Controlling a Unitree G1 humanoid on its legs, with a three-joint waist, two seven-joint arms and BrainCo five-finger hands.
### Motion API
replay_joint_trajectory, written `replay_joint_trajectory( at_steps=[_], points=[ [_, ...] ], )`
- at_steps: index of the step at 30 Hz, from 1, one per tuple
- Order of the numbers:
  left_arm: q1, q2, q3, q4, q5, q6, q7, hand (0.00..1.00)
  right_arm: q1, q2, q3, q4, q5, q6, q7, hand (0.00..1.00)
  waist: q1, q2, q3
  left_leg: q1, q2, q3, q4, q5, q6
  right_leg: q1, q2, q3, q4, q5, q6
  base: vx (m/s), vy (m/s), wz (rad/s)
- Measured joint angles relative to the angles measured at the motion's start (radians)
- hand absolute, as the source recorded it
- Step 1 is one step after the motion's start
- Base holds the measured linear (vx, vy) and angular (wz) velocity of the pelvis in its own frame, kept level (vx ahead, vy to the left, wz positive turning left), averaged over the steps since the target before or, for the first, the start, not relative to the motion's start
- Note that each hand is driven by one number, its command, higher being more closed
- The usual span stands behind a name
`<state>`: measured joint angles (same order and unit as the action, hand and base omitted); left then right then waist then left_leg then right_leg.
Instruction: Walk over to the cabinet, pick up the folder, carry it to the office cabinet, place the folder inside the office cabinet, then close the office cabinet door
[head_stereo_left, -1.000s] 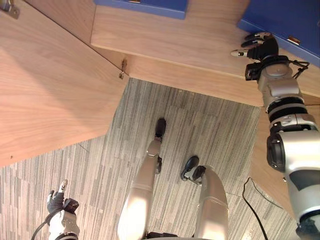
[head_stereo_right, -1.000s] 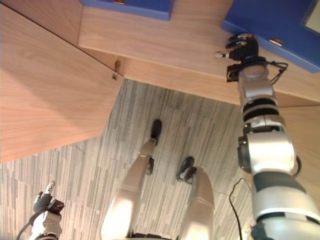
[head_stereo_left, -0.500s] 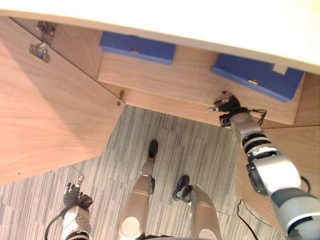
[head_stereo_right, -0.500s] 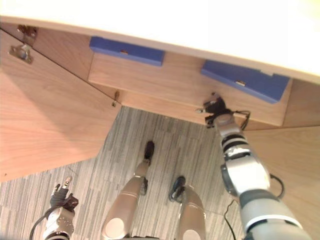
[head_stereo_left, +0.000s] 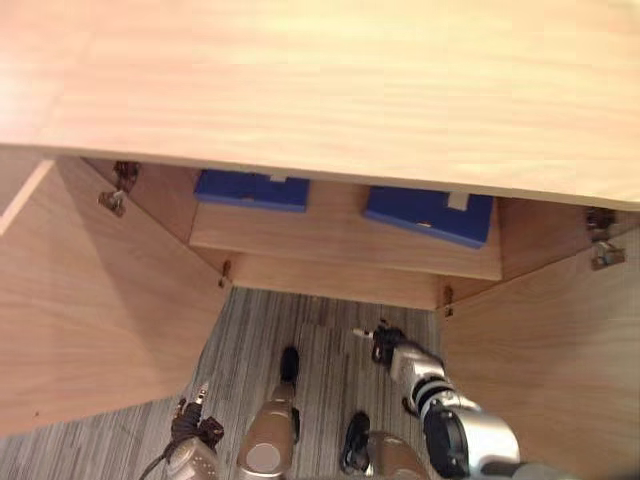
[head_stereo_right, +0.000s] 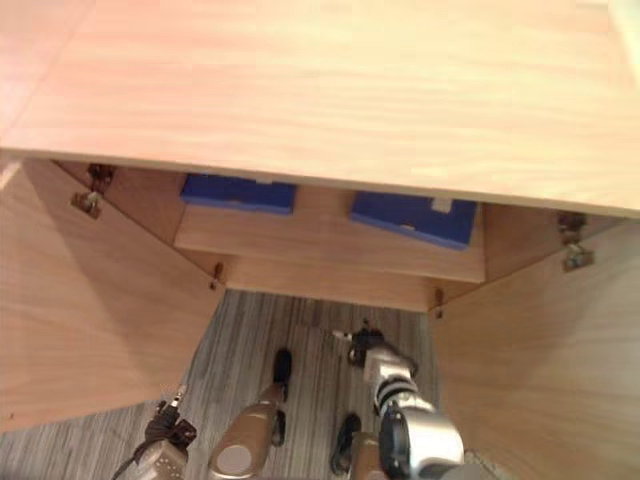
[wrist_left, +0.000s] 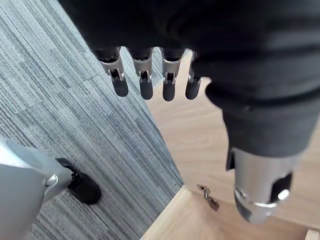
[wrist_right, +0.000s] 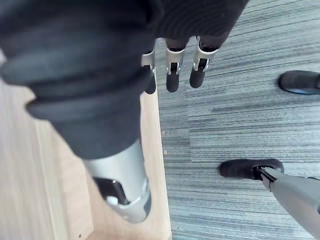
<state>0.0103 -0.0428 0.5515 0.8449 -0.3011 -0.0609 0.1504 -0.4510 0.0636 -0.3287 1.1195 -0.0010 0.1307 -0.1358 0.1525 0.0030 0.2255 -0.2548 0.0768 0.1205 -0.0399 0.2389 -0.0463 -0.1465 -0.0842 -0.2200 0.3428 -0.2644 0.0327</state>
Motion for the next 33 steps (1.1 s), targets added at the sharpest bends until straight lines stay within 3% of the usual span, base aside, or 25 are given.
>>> replay_joint_trajectory(
  at_steps=[6, 12, 16, 26, 33],
  points=[
    [0.02, -0.02, -0.047, 0.074, 0.05, -0.002, 0.019, 0.0, 0.205, 0.005, -0.084, -0.002, -0.001, -0.044, -0.035, 0.0, -0.039, -0.017, -0.071, 0.101, -0.022, -0.001, -0.047, -0.007, 0.005, 0.119, -0.008, 0.004, -0.092, 0.025, 0.022, 0.04, 0.033, -0.01],
    [0.039, 0.029, -0.177, 0.131, 0.147, -0.004, 0.019, 0.0, 0.361, -0.002, -0.133, 0.045, 0.016, -0.056, -0.033, 0.0, -0.081, -0.023, -0.126, 0.145, -0.045, -0.006, -0.054, -0.025, 0.012, 0.201, -0.02, 0.001, -0.174, 0.051, 0.041, 0.02, 0.02, 0.02],
    [0.037, 0.067, -0.285, 0.169, 0.196, -0.007, 0.018, 0.0, 0.375, -0.004, -0.152, 0.053, 0.08, -0.089, -0.033, 0.0, -0.103, -0.03, -0.144, 0.159, -0.046, 0.011, -0.054, -0.036, 0.017, 0.216, -0.021, 0.019, -0.201, 0.067, 0.044, 0.0, 0.012, -0.11],
    [0.038, 0.115, -0.431, 0.225, 0.289, -0.014, 0.018, 0.0, 0.389, -0.006, -0.149, 0.053, 0.177, -0.117, -0.04, 0.0, -0.139, -0.045, -0.163, 0.201, -0.053, 0.109, -0.054, -0.07, 0.026, 0.23, -0.027, 0.118, -0.253, 0.102, 0.056, 0.02, 0.021, -0.28],
    [0.032, 0.116, -0.438, 0.247, 0.354, -0.032, 0.021, 0.0, 0.404, -0.005, -0.153, 0.049, 0.204, -0.144, -0.071, 0.0, -0.151, -0.049, -0.168, 0.233, -0.034, 0.215, -0.054, -0.092, 0.02, 0.221, -0.019, 0.218, -0.284, 0.143, 0.056, 0.0, 0.011, -0.47]
  ],
)
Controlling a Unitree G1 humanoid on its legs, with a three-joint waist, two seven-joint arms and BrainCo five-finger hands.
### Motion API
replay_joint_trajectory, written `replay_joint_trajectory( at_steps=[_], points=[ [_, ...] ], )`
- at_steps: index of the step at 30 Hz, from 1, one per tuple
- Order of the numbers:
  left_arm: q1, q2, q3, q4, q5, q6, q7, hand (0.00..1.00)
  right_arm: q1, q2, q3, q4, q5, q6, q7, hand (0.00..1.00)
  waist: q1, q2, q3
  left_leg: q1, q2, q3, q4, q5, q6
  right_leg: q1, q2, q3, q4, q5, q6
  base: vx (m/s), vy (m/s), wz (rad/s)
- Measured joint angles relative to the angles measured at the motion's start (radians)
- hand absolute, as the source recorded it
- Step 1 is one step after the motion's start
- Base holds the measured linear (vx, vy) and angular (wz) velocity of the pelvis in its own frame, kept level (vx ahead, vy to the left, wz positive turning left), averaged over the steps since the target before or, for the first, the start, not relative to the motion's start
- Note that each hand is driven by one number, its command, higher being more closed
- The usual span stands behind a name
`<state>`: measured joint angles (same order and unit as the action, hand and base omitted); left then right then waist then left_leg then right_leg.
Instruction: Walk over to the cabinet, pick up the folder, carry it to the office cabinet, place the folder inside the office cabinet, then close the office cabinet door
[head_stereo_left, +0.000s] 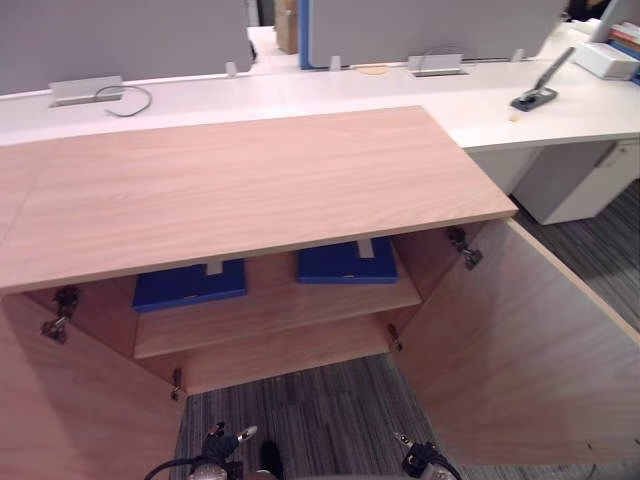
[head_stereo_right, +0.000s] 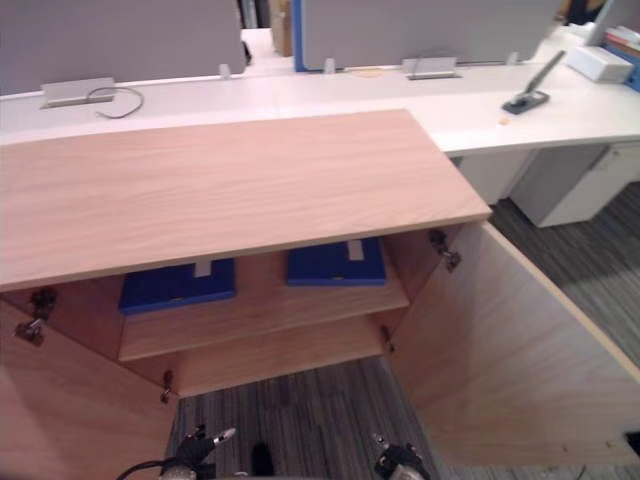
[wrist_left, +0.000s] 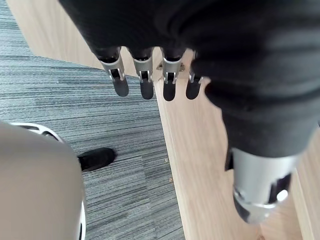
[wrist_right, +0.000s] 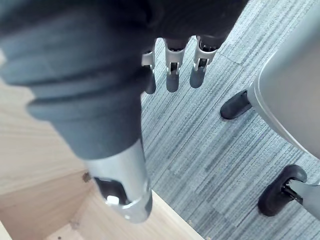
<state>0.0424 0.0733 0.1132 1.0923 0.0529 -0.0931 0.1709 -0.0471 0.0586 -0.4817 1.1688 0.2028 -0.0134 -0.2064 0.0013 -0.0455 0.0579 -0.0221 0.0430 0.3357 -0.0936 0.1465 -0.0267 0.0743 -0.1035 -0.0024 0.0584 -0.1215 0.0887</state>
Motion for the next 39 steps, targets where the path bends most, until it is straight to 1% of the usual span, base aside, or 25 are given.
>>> replay_joint_trajectory(
  at_steps=[3, 4, 6, 8, 11, 13, 14, 15, 16, 17, 19, 20, 22, 23, 24, 25, 26, 27, 28, 30, 32, 34, 36, 37, 39],
  points=[
    [0.0, -0.002, 0.0, 0.0, 0.023, -0.001, 0.001, 0.0, 0.017, 0.002, -0.01, -0.024, 0.016, -0.01, -0.009, 0.0, -0.007, 0.004, -0.002, 0.009, 0.011, 0.041, 0.0, -0.014, -0.012, -0.009, 0.005, 0.039, -0.01, 0.019, 0.002, -0.05, -0.011, -0.43],
    [0.0, -0.005, 0.0, -0.001, 0.027, -0.002, 0.002, 0.0, 0.027, 0.002, -0.012, -0.04, 0.019, -0.011, -0.013, 0.0, -0.012, 0.004, -0.003, 0.01, 0.012, 0.047, 0.0, -0.015, -0.011, -0.012, 0.005, 0.046, -0.009, 0.021, 0.002, -0.05, -0.013, -0.28],
    [-0.002, -0.007, 0.0, -0.002, 0.034, -0.004, 0.004, 0.0, 0.042, 0.004, -0.044, -0.052, 0.028, -0.012, -0.016, 0.0, -0.012, 0.004, -0.003, 0.015, 0.013, 0.056, 0.0, -0.017, -0.01, -0.015, 0.005, 0.056, -0.004, 0.023, 0.006, -0.05, -0.017, -0.2],
    [0.0, -0.009, 0.001, -0.003, 0.034, -0.006, 0.011, 0.0, 0.061, 0.005, -0.046, -0.06, 0.038, -0.012, -0.023, 0.0, -0.012, 0.006, -0.003, 0.031, 0.015, 0.081, 0.0, -0.024, -0.009, -0.015, 0.005, 0.067, 0.001, 0.028, 0.013, -0.04, -0.017, -0.36],
    [0.001, -0.015, 0.006, -0.003, 0.035, -0.009, 0.019, 0.0, 0.065, 0.008, -0.044, -0.083, 0.052, -0.013, -0.03, 0.0, -0.009, 0.009, -0.003, 0.057, 0.031, 0.15, 0.0, -0.039, -0.009, -0.034, 0.013, 0.085, 0.007, 0.055, 0.019, -0.06, -0.034, -0.74],
    [0.0, -0.019, 0.011, -0.005, 0.035, -0.01, 0.02, 0.0, 0.058, 0.016, -0.025, -0.106, 0.051, -0.014, -0.031, 0.0, 0.0, 0.012, -0.003, 0.07, 0.05, 0.211, 0.0, -0.049, -0.004, -0.07, 0.022, 0.056, 0.031, 0.076, 0.011, -0.09, -0.064, -0.94],
    [0.001, -0.021, 0.011, -0.009, 0.036, -0.011, 0.021, 0.0, 0.058, 0.018, 0.006, -0.118, 0.051, -0.016, -0.031, 0.0, -0.001, 0.018, 0.0, 0.079, 0.057, 0.238, 0.0, -0.052, -0.004, -0.093, 0.014, -0.028, 0.053, 0.08, 0.004, -0.11, -0.1, -0.72],
    [0.0, -0.026, 0.01, -0.015, 0.036, -0.011, 0.02, 0.0, 0.058, 0.017, 0.014, -0.123, 0.051, -0.017, -0.031, 0.0, -0.007, 0.018, 0.002, 0.09, 0.061, 0.257, 0.0, -0.053, -0.003, -0.107, -0.007, -0.124, 0.077, 0.073, -0.012, -0.13, -0.094, -0.7],
    [0.0, -0.034, 0.009, -0.025, 0.036, -0.011, 0.021, 0.0, 0.061, 0.017, 0.014, -0.131, 0.051, -0.017, -0.032, 0.0, -0.008, 0.019, 0.004, 0.112, 0.06, 0.28, 0.0, -0.058, -0.008, -0.114, -0.054, -0.257, 0.121, 0.064, -0.027, -0.09, -0.07, -0.5],
    [-0.001, -0.04, 0.008, -0.025, 0.036, -0.011, 0.022, 0.0, 0.062, 0.017, 0.016, -0.134, 0.051, -0.017, -0.032, 0.0, -0.009, 0.021, 0.003, 0.131, 0.062, 0.293, 0.0, -0.064, -0.016, -0.109, -0.075, -0.343, 0.148, 0.059, -0.035, -0.05, -0.043, -0.38],
    [-0.003, -0.052, 0.007, -0.025, 0.035, -0.012, 0.025, 0.0, 0.062, 0.013, 0.037, -0.135, 0.051, -0.017, -0.035, 0.0, -0.01, 0.023, 0.003, 0.141, 0.069, 0.303, 0.001, -0.063, -0.024, -0.106, -0.088, -0.412, 0.163, 0.029, -0.06, 0.02, -0.065, -0.18],
    [-0.008, -0.059, 0.007, -0.024, 0.035, -0.012, 0.025, 0.0, 0.058, 0.012, 0.037, -0.135, 0.051, -0.017, -0.036, 0.0, -0.009, 0.027, 0.003, 0.14, 0.073, 0.306, 0.002, -0.061, -0.032, -0.1, -0.108, -0.494, 0.177, 0.013, -0.078, 0.06, -0.059, -0.16],
    [-0.014, -0.06, 0.007, -0.022, 0.035, -0.012, 0.026, 0.0, 0.057, 0.01, 0.032, -0.135, 0.051, -0.017, -0.036, 0.0, -0.007, 0.035, 0.008, 0.14, 0.082, 0.314, 0.005, -0.058, -0.039, -0.095, -0.133, -0.584, 0.196, 0.007, -0.087, 0.07, -0.038, -0.25],
    [-0.018, -0.059, 0.007, -0.016, 0.035, -0.008, 0.026, 0.0, 0.054, 0.006, 0.03, -0.135, 0.05, -0.016, -0.036, 0.0, -0.006, 0.033, 0.008, 0.141, 0.087, 0.316, 0.007, -0.057, -0.042, -0.094, -0.14, -0.612, 0.208, 0.007, -0.09, 0.06, -0.055, -0.25],
    [-0.024, -0.055, 0.007, 0.0, 0.035, -0.006, 0.027, 0.0, 0.054, -0.003, 0.022, -0.131, 0.05, -0.015, -0.036, 0.0, -0.012, 0.036, 0.01, 0.143, 0.093, 0.319, 0.011, -0.056, -0.048, -0.094, -0.133, -0.609, 0.206, 0.006, -0.085, 0.06, -0.055, -0.2],
    [-0.027, -0.052, 0.007, 0.004, 0.035, -0.003, 0.028, 0.0, 0.054, -0.008, 0.011, -0.128, 0.05, -0.015, -0.036, 0.0, -0.012, 0.035, 0.009, 0.143, 0.098, 0.322, 0.014, -0.056, -0.055, -0.094, -0.119, -0.603, 0.197, 0.018, -0.066, 0.04, -0.054, -0.31],
    [-0.024, -0.048, 0.01, 0.007, 0.035, -0.001, 0.029, 0.0, 0.051, -0.017, -0.003, -0.119, 0.05, -0.015, -0.036, 0.0, -0.008, 0.034, 0.006, 0.145, 0.111, 0.337, 0.021, -0.053, -0.061, -0.087, -0.093, -0.588, 0.157, 0.04, -0.043, 0.05, -0.051, -0.42],
    [-0.019, -0.044, 0.011, 0.006, 0.035, 0.0, 0.031, 0.0, 0.045, -0.023, -0.007, -0.107, 0.051, -0.015, -0.037, 0.0, -0.008, 0.04, -0.001, 0.145, 0.124, 0.343, 0.027, -0.055, -0.065, -0.074, -0.064, -0.573, 0.102, 0.067, -0.044, 0.1, -0.089, -0.67],
    [-0.012, -0.035, 0.016, 0.006, 0.035, 0.002, 0.032, 0.0, 0.039, -0.032, -0.006, -0.101, 0.052, -0.016, -0.037, 0.0, -0.009, 0.038, -0.004, 0.146, 0.14, 0.346, 0.034, -0.06, -0.072, -0.056, -0.024, -0.551, 0.022, 0.108, -0.046, 0.08, -0.063, -0.63],
    [-0.003, -0.025, 0.033, 0.007, 0.033, 0.008, 0.033, 0.0, 0.021, -0.044, -0.005, -0.095, 0.056, -0.02, -0.038, 0.0, -0.009, 0.031, -0.007, 0.146, 0.152, 0.364, 0.047, -0.07, -0.084, -0.039, 0.008, -0.51, -0.058, 0.149, -0.053, 0.08, -0.077, -0.72],
    [0.001, -0.022, 0.051, 0.007, 0.021, 0.01, 0.037, 0.0, 0.02, -0.06, -0.006, -0.1, 0.057, -0.029, -0.041, 0.0, -0.012, 0.027, -0.009, 0.15, 0.158, 0.378, 0.07, -0.081, -0.083, -0.037, 0.015, -0.478, -0.079, 0.158, -0.055, 0.06, -0.074, -0.57],
    [0.006, -0.023, 0.058, 0.007, 0.008, 0.01, 0.04, 0.0, 0.02, -0.085, -0.003, -0.112, 0.057, -0.034, -0.048, 0.0, -0.008, 0.028, -0.008, 0.165, 0.176, 0.392, 0.122, -0.11, -0.089, -0.031, 0.019, -0.43, -0.08, 0.158, -0.055, 0.03, -0.07, -0.59],
    [0.011, -0.028, 0.073, 0.006, -0.011, 0.01, 0.04, 0.0, 0.017, -0.1, 0.005, -0.152, 0.056, -0.047, -0.054, 0.0, -0.009, 0.034, -0.011, 0.17, 0.193, 0.396, 0.169, -0.138, -0.088, -0.028, 0.025, -0.398, -0.081, 0.158, -0.055, 0.04, -0.061, -0.56],
    [0.011, -0.032, 0.073, 0.004, -0.011, 0.01, 0.04, 0.0, 0.013, -0.116, 0.019, -0.196, 0.053, -0.055, -0.059, 0.0, -0.011, 0.04, -0.012, 0.174, 0.204, 0.403, 0.195, -0.155, -0.094, -0.033, 0.029, -0.373, -0.081, 0.159, -0.057, 0.02, -0.023, -0.46],
    [0.009, -0.032, 0.073, -0.003, -0.012, 0.01, 0.04, 0.0, 0.004, -0.139, 0.047, -0.246, 0.052, -0.062, -0.062, 0.0, -0.012, 0.046, -0.009, 0.181, 0.214, 0.415, 0.216, -0.174, -0.093, -0.035, 0.031, -0.351, -0.081, 0.161, -0.059, 0.02, -0.001, -0.45]
  ],
)
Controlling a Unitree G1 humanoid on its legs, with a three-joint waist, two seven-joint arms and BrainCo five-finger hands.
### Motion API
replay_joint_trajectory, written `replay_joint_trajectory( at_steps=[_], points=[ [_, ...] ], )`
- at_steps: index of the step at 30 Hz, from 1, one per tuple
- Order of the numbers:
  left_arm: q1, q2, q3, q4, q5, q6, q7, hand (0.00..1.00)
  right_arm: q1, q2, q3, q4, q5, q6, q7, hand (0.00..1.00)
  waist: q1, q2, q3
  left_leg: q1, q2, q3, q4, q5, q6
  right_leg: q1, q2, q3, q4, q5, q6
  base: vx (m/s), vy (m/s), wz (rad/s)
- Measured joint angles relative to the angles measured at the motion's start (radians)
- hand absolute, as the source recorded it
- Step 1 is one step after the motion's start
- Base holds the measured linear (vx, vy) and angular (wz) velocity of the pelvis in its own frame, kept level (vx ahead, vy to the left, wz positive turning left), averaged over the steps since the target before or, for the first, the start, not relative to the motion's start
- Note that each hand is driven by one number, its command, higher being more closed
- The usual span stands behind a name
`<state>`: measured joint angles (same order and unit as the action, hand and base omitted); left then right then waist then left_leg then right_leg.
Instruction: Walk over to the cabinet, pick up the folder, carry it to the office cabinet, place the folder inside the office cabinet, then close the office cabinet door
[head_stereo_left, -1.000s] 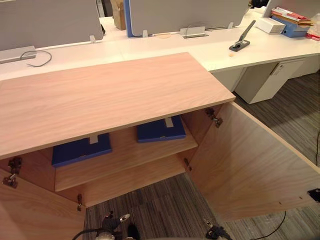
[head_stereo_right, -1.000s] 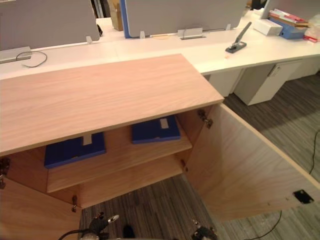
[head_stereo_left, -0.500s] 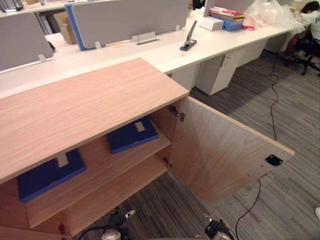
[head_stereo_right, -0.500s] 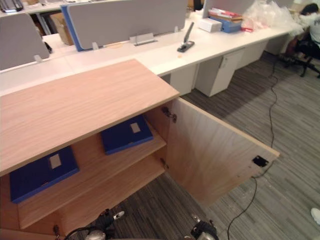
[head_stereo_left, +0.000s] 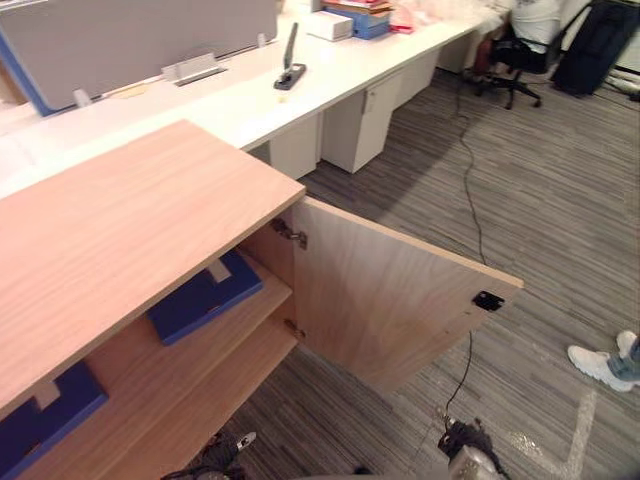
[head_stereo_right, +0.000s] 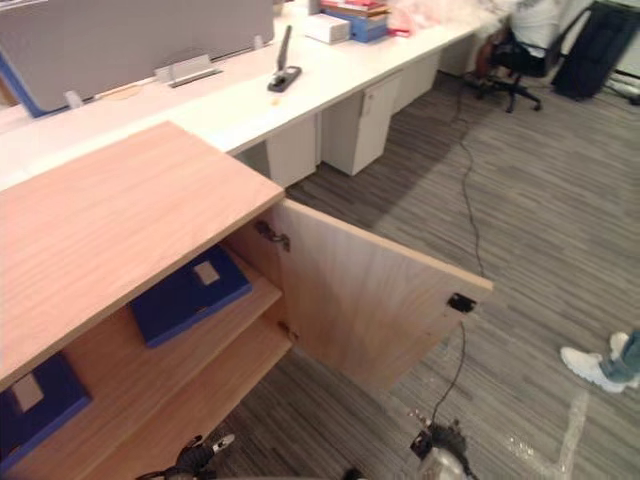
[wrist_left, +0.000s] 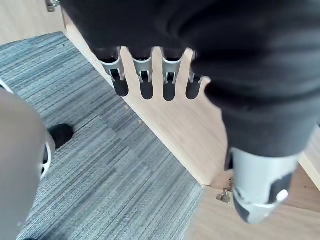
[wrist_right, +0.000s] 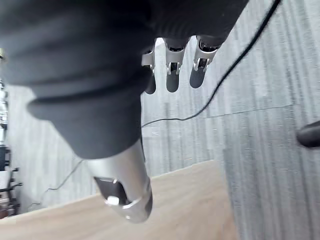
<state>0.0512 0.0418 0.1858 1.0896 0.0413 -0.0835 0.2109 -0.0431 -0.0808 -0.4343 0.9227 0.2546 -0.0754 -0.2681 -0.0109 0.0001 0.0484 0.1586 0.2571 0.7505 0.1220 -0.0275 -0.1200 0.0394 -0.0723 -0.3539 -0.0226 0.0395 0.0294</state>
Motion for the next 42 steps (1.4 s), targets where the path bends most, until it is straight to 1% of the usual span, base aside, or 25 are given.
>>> replay_joint_trajectory(
  at_steps=[4, 5, 8, 12, 14, 17, 19, 22, 23, 25, 26, 30, 33, 35, 36, 38, 39, 40, 41, 42],
  points=[
    [-0.006, 0.001, -0.006, -0.001, -0.003, 0.0, 0.0, 0.0, -0.012, -0.035, 0.005, -0.108, -0.001, -0.018, -0.01, 0.0, -0.004, 0.005, 0.002, 0.0, 0.003, 0.003, 0.024, -0.008, -0.002, 0.0, -0.001, 0.014, 0.0, 0.004, 0.0, 0.01, -0.008, -0.12],
    [-0.005, 0.001, -0.006, -0.001, -0.003, 0.0, 0.0, 0.0, -0.021, -0.055, 0.005, -0.145, -0.001, -0.024, -0.011, 0.0, -0.006, 0.012, 0.005, 0.0, 0.003, 0.0, 0.025, -0.012, -0.001, 0.0, -0.002, 0.015, 0.0, 0.006, 0.001, 0.0, 0.0, 0.0],
    [0.0, 0.004, -0.007, -0.003, -0.003, 0.0, 0.0, 0.0, -0.042, -0.091, 0.01, -0.194, -0.004, -0.031, -0.011, 0.0, -0.01, 0.021, 0.006, -0.001, 0.003, -0.023, 0.025, -0.016, -0.002, 0.005, -0.004, 0.01, 0.0, 0.008, 0.002, 0.0, -0.01, 0.06],
    [0.024, 0.004, -0.01, -0.021, -0.003, 0.002, -0.004, 0.0, -0.07, -0.137, 0.051, -0.234, -0.032, -0.034, -0.009, 0.0, -0.009, 0.023, 0.006, -0.002, 0.001, -0.051, 0.024, -0.017, -0.002, 0.013, -0.007, -0.001, 0.0, 0.011, 0.003, -0.01, -0.019, 0.1],
    [0.032, 0.004, -0.009, -0.021, -0.004, 0.005, -0.006, 0.0, -0.101, -0.177, 0.087, -0.24, -0.04, -0.036, -0.005, 0.0, -0.008, 0.029, 0.011, -0.004, -0.002, -0.059, 0.022, -0.017, -0.002, 0.013, -0.009, -0.004, -0.001, 0.017, 0.003, -0.04, -0.006, 0.09],
    [0.032, 0.004, -0.01, -0.021, -0.003, 0.006, -0.013, 0.0, -0.158, -0.238, 0.145, -0.249, -0.041, -0.041, 0.004, 0.0, -0.009, 0.048, 0.015, -0.021, -0.01, -0.102, 0.005, -0.017, -0.002, 0.011, -0.01, -0.027, -0.012, 0.032, 0.006, -0.06, -0.016, 0.21],
    [0.036, 0.007, -0.006, -0.022, -0.013, 0.006, -0.017, 0.0, -0.204, -0.271, 0.194, -0.264, -0.042, -0.044, 0.013, 0.0, 0.002, 0.055, 0.011, -0.024, -0.017, -0.119, -0.019, -0.012, -0.005, 0.012, -0.003, -0.034, -0.032, 0.05, 0.003, -0.07, -0.018, 0.11],
    [0.039, 0.012, -0.005, -0.023, -0.016, 0.006, -0.022, 0.0, -0.273, -0.279, 0.216, -0.264, -0.042, -0.051, 0.03, 0.0, 0.003, 0.055, 0.011, -0.04, -0.03, -0.145, -0.036, 0.007, 0.004, 0.012, -0.009, -0.056, -0.048, 0.065, 0.002, -0.09, -0.026, 0.21],
    [0.041, 0.013, -0.005, -0.027, -0.016, 0.006, -0.023, 0.0, -0.284, -0.282, 0.226, -0.263, -0.037, -0.052, 0.023, 0.0, 0.005, 0.055, 0.011, -0.04, -0.032, -0.147, -0.04, 0.009, 0.005, 0.012, -0.009, -0.057, -0.05, 0.067, 0.001, -0.08, -0.013, 0.1],
    [0.053, 0.017, -0.005, -0.041, -0.017, 0.006, -0.023, 0.0, -0.305, -0.316, 0.251, -0.263, -0.041, -0.056, 0.028, 0.0, 0.008, 0.054, 0.012, -0.041, -0.036, -0.151, -0.049, 0.014, 0.008, 0.012, -0.009, -0.058, -0.059, 0.075, 0.0, -0.07, -0.019, 0.0],
    [0.056, 0.022, -0.006, -0.041, -0.016, 0.006, -0.023, 0.0, -0.318, -0.332, 0.276, -0.263, -0.041, -0.056, 0.029, 0.0, 0.004, 0.054, 0.012, -0.042, -0.037, -0.151, -0.051, 0.017, 0.008, 0.01, -0.008, -0.059, -0.06, 0.077, 0.0, -0.05, -0.022, -0.01],
    [0.066, 0.024, -0.005, -0.041, -0.021, 0.006, -0.025, 0.0, -0.331, -0.363, 0.311, -0.263, -0.039, -0.056, 0.036, 0.0, -0.001, 0.053, 0.012, -0.048, -0.037, -0.157, -0.054, 0.02, 0.009, 0.005, -0.007, -0.065, -0.06, 0.079, -0.001, -0.04, -0.026, 0.01],
    [0.073, 0.028, -0.004, -0.04, -0.026, 0.006, -0.035, 0.0, -0.339, -0.399, 0.364, -0.263, -0.036, -0.055, 0.062, 0.0, -0.011, 0.053, 0.012, -0.057, -0.036, -0.157, -0.058, 0.026, 0.008, -0.006, -0.005, -0.068, -0.06, 0.083, -0.003, -0.02, -0.021, -0.04],
    [0.078, 0.03, -0.004, -0.04, -0.039, 0.006, -0.044, 0.0, -0.339, -0.428, 0.416, -0.262, -0.036, -0.053, 0.079, 0.0, -0.021, 0.052, 0.012, -0.055, -0.035, -0.157, -0.064, 0.03, 0.007, -0.006, -0.002, -0.067, -0.06, 0.084, -0.003, -0.01, -0.013, -0.02],
    [0.082, 0.032, -0.004, -0.04, -0.043, 0.006, -0.044, 0.0, -0.341, -0.452, 0.465, -0.262, -0.036, -0.053, 0.087, 0.0, -0.029, 0.051, 0.013, -0.054, -0.033, -0.156, -0.064, 0.031, 0.007, -0.007, 0.0, -0.065, -0.06, 0.084, -0.004, -0.03, -0.032, -0.08],
    [0.091, 0.036, -0.005, -0.039, -0.047, 0.006, -0.045, 0.0, -0.358, -0.522, 0.601, -0.264, -0.036, -0.044, 0.107, 0.0, -0.044, 0.047, 0.013, -0.053, -0.03, -0.15, -0.064, 0.031, 0.007, -0.014, 0.005, -0.053, -0.06, 0.087, -0.008, -0.04, -0.031, -0.19],
    [0.093, 0.038, -0.005, -0.035, -0.052, 0.007, -0.048, 0.0, -0.376, -0.608, 0.744, -0.287, -0.036, -0.034, 0.136, 0.0, -0.055, 0.046, 0.013, -0.057, -0.026, -0.141, -0.061, 0.031, 0.007, -0.021, 0.009, -0.041, -0.06, 0.089, -0.012, -0.06, -0.028, -0.35],
    [0.087, 0.043, -0.005, -0.019, -0.054, 0.006, -0.056, 0.0, -0.392, -0.711, 0.887, -0.336, -0.041, -0.023, 0.199, 0.0, -0.057, 0.04, 0.016, -0.06, -0.017, -0.133, -0.048, 0.026, 0.005, -0.027, 0.016, -0.026, -0.06, 0.091, -0.015, -0.06, -0.04, -0.36],
    [0.084, 0.045, -0.005, -0.014, -0.054, 0.007, -0.061, 0.0, -0.401, -0.761, 0.955, -0.368, -0.042, -0.02, 0.236, 0.0, -0.059, 0.039, 0.016, -0.062, -0.009, -0.132, -0.038, 0.021, 0.004, -0.029, 0.022, -0.021, -0.06, 0.092, -0.016, -0.07, -0.092, -0.29],
    [0.075, 0.051, -0.007, -0.002, -0.054, 0.007, -0.069, 0.0, -0.405, -0.851, 1.07, -0.453, -0.045, -0.019, 0.315, 0.0, -0.062, 0.032, 0.012, -0.073, 0.009, -0.132, -0.014, 0.011, 0.007, -0.034, 0.033, -0.017, -0.061, 0.09, -0.02, -0.07, -0.141, -0.19]
  ],
)
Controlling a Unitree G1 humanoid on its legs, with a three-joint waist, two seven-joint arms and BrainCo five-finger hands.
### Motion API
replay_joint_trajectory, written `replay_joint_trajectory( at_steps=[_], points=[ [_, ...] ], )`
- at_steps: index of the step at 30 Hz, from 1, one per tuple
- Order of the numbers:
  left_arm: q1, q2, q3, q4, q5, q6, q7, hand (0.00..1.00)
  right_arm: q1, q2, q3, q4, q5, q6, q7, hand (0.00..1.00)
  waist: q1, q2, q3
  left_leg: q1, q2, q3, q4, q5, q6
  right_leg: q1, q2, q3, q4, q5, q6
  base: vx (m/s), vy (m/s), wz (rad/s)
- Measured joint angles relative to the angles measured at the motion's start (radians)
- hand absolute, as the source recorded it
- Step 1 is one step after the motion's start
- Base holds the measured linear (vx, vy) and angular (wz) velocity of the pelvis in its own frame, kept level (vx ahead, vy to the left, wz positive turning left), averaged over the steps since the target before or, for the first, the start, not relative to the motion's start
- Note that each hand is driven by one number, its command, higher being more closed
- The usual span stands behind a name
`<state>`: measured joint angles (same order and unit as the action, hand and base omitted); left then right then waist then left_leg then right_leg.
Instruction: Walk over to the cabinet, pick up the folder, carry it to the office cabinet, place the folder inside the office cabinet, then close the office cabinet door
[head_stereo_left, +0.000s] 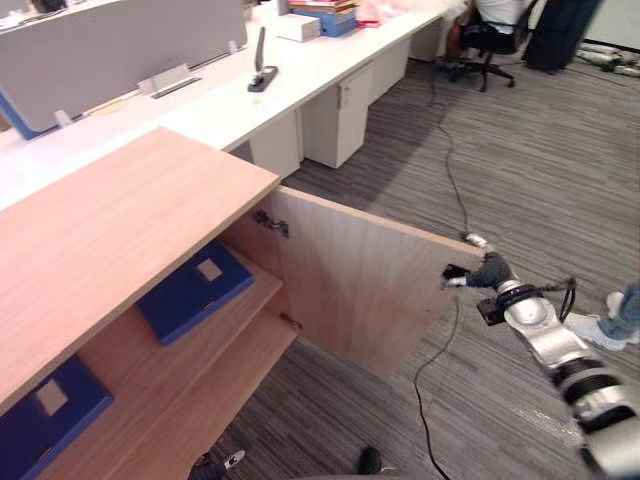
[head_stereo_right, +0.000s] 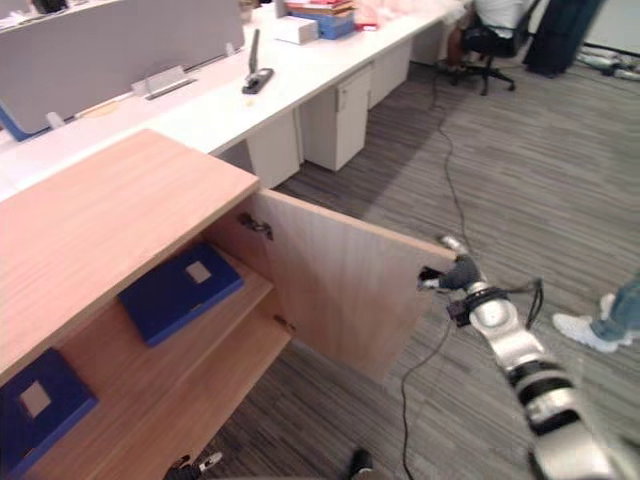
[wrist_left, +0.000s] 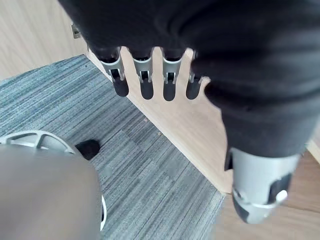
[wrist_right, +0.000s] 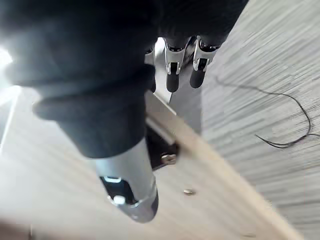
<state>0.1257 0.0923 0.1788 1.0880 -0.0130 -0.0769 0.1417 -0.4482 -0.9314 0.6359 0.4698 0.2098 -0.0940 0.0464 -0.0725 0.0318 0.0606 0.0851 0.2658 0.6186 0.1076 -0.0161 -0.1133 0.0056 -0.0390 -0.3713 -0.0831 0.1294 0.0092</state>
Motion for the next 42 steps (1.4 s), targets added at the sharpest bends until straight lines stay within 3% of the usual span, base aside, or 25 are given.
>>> replay_joint_trajectory(
  at_steps=[1, 4, 8, 11, 15, 19, 26, 28, 31, 33, 34, 37, 40, 42],
  points=[
    [-0.008, 0.006, 0.0, 0.005, 0.0, -0.001, -0.008, 0.0, 0.0, -0.061, 0.09, -0.096, -0.011, 0.0, 0.072, 0.0, -0.001, -0.007, -0.004, -0.006, 0.018, 0.0, 0.015, -0.005, 0.002, -0.004, 0.013, 0.006, 0.0, -0.004, -0.008, -0.07, -0.15, -0.17],
    [-0.027, 0.015, 0.001, 0.011, 0.001, -0.004, -0.026, 0.0, 0.017, -0.078, 0.195, -0.28, -0.018, -0.007, 0.261, 0.0, 0.004, -0.035, -0.014, -0.021, 0.049, -0.007, 0.026, -0.005, 0.001, -0.024, 0.045, 0.025, 0.0, -0.01, -0.022, -0.06, -0.125, -0.22],
    [-0.048, -0.008, -0.002, 0.025, 0.003, -0.007, -0.047, 0.0, 0.082, -0.038, 0.244, -0.407, -0.015, -0.024, 0.41, 0.0, 0.015, -0.036, -0.025, -0.032, 0.062, -0.027, 0.033, -0.005, 0.001, -0.03, 0.061, 0.026, 0.0, -0.016, -0.032, -0.02, -0.069, 0.0],
    [-0.049, -0.005, 0.007, 0.023, 0.005, -0.011, -0.052, 0.0, 0.152, -0.055, 0.267, -0.485, 0.007, -0.006, 0.504, 0.0, 0.022, -0.04, -0.023, -0.032, 0.064, -0.022, 0.034, -0.004, 0.001, -0.035, 0.064, 0.034, 0.0, -0.012, -0.038, 0.03, -0.006, -0.07],
    [-0.048, 0.003, 0.027, 0.023, 0.016, -0.012, -0.061, 0.0, 0.215, -0.165, 0.236, -0.654, 0.09, 0.015, 0.577, 0.0, 0.02, -0.055, -0.017, -0.03, 0.062, -0.009, 0.036, -0.008, 0.0, -0.037, 0.064, 0.048, 0.0, -0.006, -0.047, 0.06, 0.042, -0.09],
    [-0.052, 0.015, 0.049, 0.024, 0.016, -0.015, -0.064, 0.0, 0.325, -0.257, 0.119, -0.798, 0.181, 0.033, 0.633, 0.0, 0.024, -0.077, -0.009, -0.031, 0.062, -0.006, 0.038, -0.01, 0.002, -0.038, 0.064, 0.05, 0.0, -0.006, -0.047, 0.02, 0.011, -0.01],
    [-0.057, 0.018, 0.054, 0.023, 0.014, -0.019, -0.072, 0.0, 0.403, -0.277, 0.093, -0.816, 0.199, 0.045, 0.656, 0.0, 0.041, -0.08, -0.004, -0.032, 0.054, -0.007, 0.038, -0.016, 0.009, -0.038, 0.055, 0.051, 0.0, -0.006, -0.046, 0.0, 0.0, 0.0],
    [-0.06, 0.018, 0.052, 0.023, 0.012, -0.019, -0.07, 0.0, 0.401, -0.221, 0.094, -0.726, 0.164, 0.038, 0.646, 0.0, 0.05, -0.08, -0.002, -0.033, 0.051, -0.011, 0.039, -0.017, 0.012, -0.037, 0.051, 0.047, 0.0, -0.006, -0.046, 0.0, 0.02, 0.07],
    [-0.068, 0.011, 0.026, 0.018, 0.008, -0.02, -0.057, 0.0, 0.372, -0.004, 0.113, -0.398, 0.011, 0.03, 0.562, 0.0, 0.067, -0.073, 0.001, -0.044, 0.039, -0.043, 0.037, -0.014, 0.013, -0.028, 0.037, 0.011, 0.0, -0.007, -0.044, 0.0, 0.014, 0.3],
    [-0.071, -0.009, -0.006, 0.01, -0.005, -0.022, -0.048, 0.0, 0.331, 0.2, 0.109, -0.077, -0.103, 0.03, 0.478, 0.0, 0.078, -0.043, 0.009, -0.05, 0.016, -0.092, 0.009, 0.008, 0.003, -0.011, 0.017, -0.036, 0.0, -0.012, -0.034, -0.01, 0.025, 0.65],
    [-0.071, -0.013, -0.017, 0.009, -0.008, -0.022, -0.045, 0.0, 0.322, 0.251, 0.104, 0.003, -0.154, 0.03, 0.445, 0.0, 0.083, -0.035, 0.007, -0.05, 0.007, -0.106, -0.007, 0.018, 0.0, -0.009, 0.011, -0.051, 0.0, -0.014, -0.031, 0.0, 0.05, 0.73],
    [-0.07, -0.036, -0.067, 0.001, -0.01, -0.022, -0.031, 0.0, 0.282, 0.536, -0.022, 0.422, -0.343, 0.032, 0.284, 0.0, 0.095, 0.006, 0.006, -0.051, -0.045, -0.229, -0.103, 0.075, 0.015, 0.028, -0.025, -0.178, 0.005, -0.033, -0.003, 0.02, 0.055, 1.09],
    [-0.071, -0.061, -0.083, -0.012, -0.006, -0.018, -0.026, 0.0, 0.279, 0.689, -0.2, 0.657, -0.448, 0.049, 0.148, 0.0, 0.119, 0.019, 0.003, -0.055, -0.09, -0.379, -0.142, 0.101, 0.028, 0.092, -0.067, -0.322, 0.03, -0.065, 0.038, 0.07, 0.083, 1.51],
    [-0.067, -0.065, -0.088, -0.021, 0.004, -0.017, -0.027, 0.0, 0.295, 0.731, -0.319, 0.734, -0.468, 0.065, 0.09, 0.0, 0.123, 0.018, 0.002, -0.064, -0.129, -0.48, -0.139, 0.107, 0.038, 0.129, -0.119, -0.419, 0.096, -0.106, 0.07, 0.12, 0.16, 1.71]
  ],
)
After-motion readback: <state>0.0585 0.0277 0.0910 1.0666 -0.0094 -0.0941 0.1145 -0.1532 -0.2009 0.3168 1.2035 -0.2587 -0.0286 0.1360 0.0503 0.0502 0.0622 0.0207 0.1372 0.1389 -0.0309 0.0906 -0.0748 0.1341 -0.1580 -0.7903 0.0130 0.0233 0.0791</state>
